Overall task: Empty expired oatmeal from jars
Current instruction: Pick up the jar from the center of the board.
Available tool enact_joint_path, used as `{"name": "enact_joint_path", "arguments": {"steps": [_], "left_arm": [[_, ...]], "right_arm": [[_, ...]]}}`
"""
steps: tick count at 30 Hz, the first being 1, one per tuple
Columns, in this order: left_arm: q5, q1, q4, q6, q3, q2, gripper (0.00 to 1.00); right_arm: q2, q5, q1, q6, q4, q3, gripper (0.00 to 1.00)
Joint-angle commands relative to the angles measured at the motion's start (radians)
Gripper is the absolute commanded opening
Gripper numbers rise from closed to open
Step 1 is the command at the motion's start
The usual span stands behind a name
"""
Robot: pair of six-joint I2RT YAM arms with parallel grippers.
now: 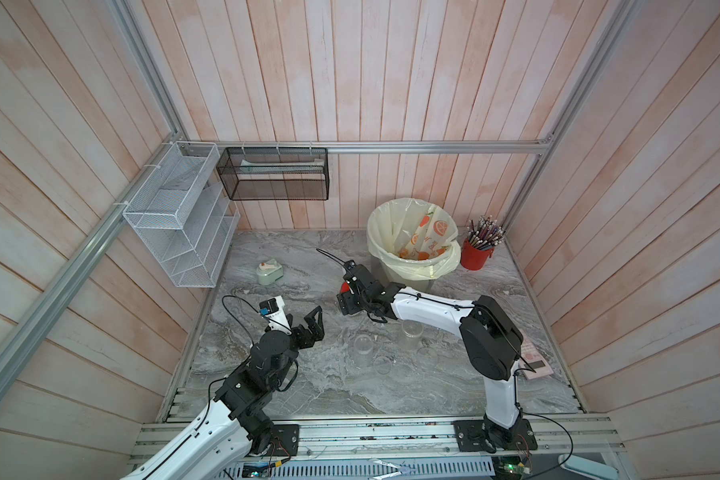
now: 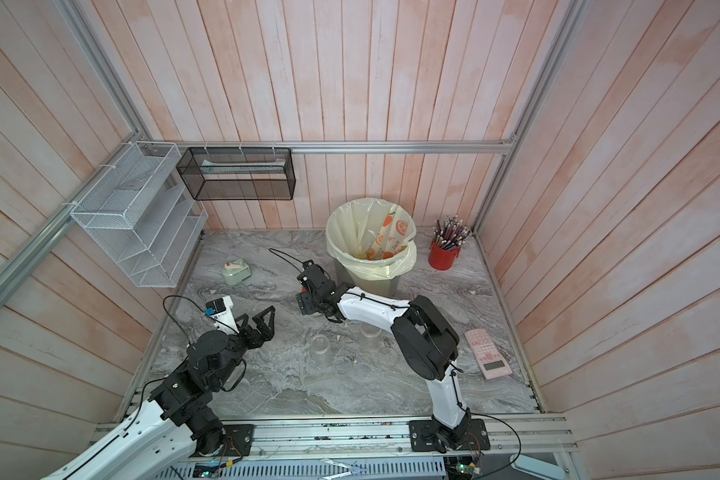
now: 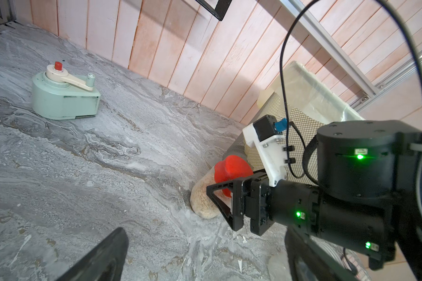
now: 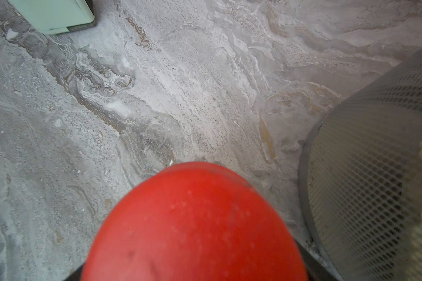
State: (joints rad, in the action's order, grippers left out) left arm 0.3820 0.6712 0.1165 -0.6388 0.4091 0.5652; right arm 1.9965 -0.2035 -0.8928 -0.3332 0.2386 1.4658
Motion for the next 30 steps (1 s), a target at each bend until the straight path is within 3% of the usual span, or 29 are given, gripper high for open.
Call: {"name": "enact_joint_path", "arguments": {"steps": [1,16,30], "left_arm": [[-0.021,-0.004,0.0,0.043,-0.018,-0.012,1.0],[-0.081,-0.005,-0.1,0.15,-0.041,-0.023,1.0],[-0.148,-0.002,-0.259,0.333,-0.035,0.019,1.0]], "right_arm": [[0.024,-0.021,0.006,0.0,-0.005,0.026,0.82],[-0.017,0.068,0.005,0.028,-0.04,0.015,0.41],[-0.194,0.173,0.01,0.042,0.012,0.048,0.35]]}}
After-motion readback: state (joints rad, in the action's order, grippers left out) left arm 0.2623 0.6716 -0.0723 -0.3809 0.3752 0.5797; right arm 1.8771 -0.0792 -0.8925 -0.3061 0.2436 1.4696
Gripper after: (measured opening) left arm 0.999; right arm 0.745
